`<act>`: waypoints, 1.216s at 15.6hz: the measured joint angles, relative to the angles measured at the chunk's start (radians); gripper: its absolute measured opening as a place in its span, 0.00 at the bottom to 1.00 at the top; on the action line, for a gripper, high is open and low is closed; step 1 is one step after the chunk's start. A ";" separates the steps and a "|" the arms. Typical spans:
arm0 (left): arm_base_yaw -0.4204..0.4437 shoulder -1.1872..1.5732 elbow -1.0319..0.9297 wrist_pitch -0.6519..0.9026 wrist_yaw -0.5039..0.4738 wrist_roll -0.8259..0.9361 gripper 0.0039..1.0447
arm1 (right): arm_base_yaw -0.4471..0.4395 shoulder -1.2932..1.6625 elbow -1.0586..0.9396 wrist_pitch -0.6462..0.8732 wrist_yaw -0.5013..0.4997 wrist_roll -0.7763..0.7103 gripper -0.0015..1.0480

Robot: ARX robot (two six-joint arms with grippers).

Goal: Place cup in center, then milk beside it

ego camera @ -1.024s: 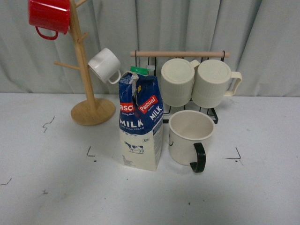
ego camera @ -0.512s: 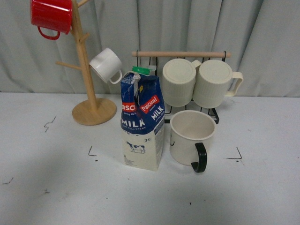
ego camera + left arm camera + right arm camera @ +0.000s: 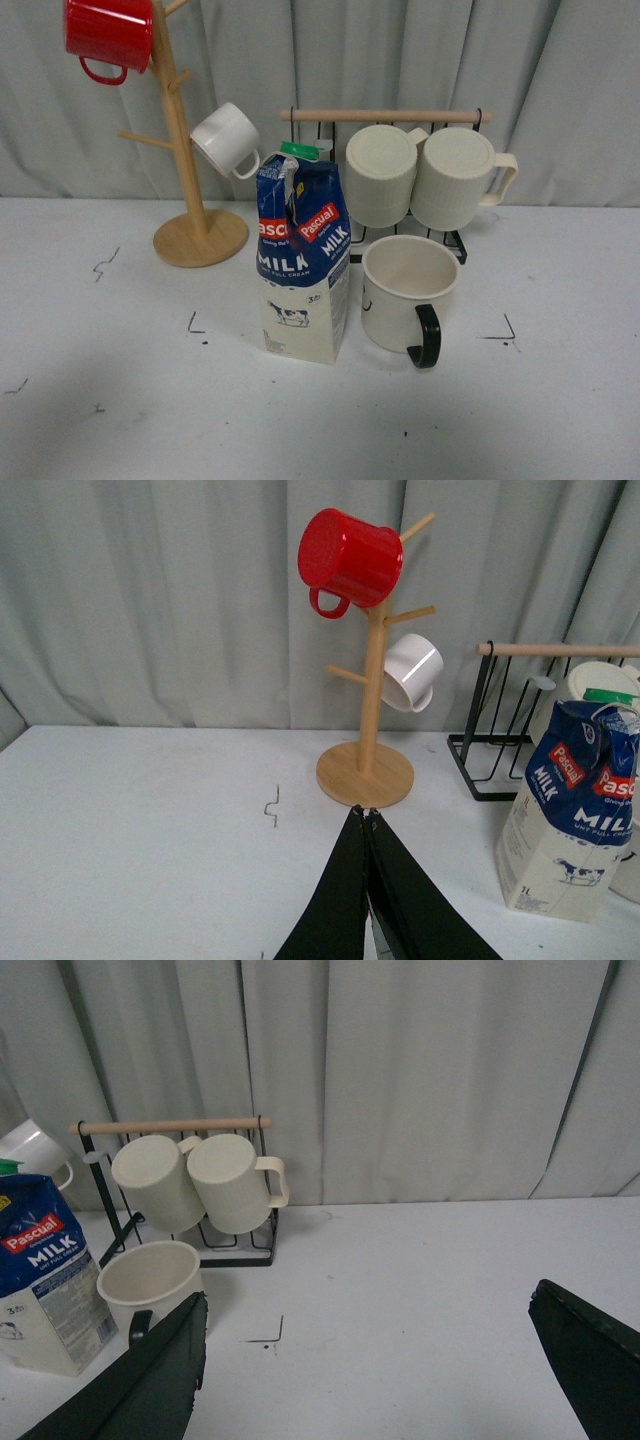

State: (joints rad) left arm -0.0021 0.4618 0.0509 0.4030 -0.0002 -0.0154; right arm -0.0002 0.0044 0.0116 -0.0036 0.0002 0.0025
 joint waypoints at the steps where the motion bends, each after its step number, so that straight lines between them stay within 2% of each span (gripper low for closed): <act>1: 0.000 -0.031 -0.005 -0.021 0.000 0.000 0.01 | 0.000 0.000 0.000 0.000 0.000 0.000 0.94; 3: 0.000 -0.068 -0.031 -0.002 0.000 0.000 0.01 | 0.000 0.000 0.000 0.000 0.000 0.000 0.94; 14: 0.000 -0.296 -0.040 -0.243 0.000 0.000 0.01 | 0.000 0.000 0.000 0.000 0.000 0.000 0.94; 16: 0.000 -0.416 -0.040 -0.412 0.003 0.000 0.01 | 0.000 0.000 0.000 0.000 0.000 0.000 0.94; 19: 0.000 -0.456 -0.040 -0.412 -0.001 0.000 0.01 | 0.000 0.000 0.000 0.000 0.000 0.000 0.94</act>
State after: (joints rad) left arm -0.0017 0.0059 0.0109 -0.0090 -0.0010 -0.0151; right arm -0.0002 0.0044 0.0116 -0.0032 -0.0002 0.0025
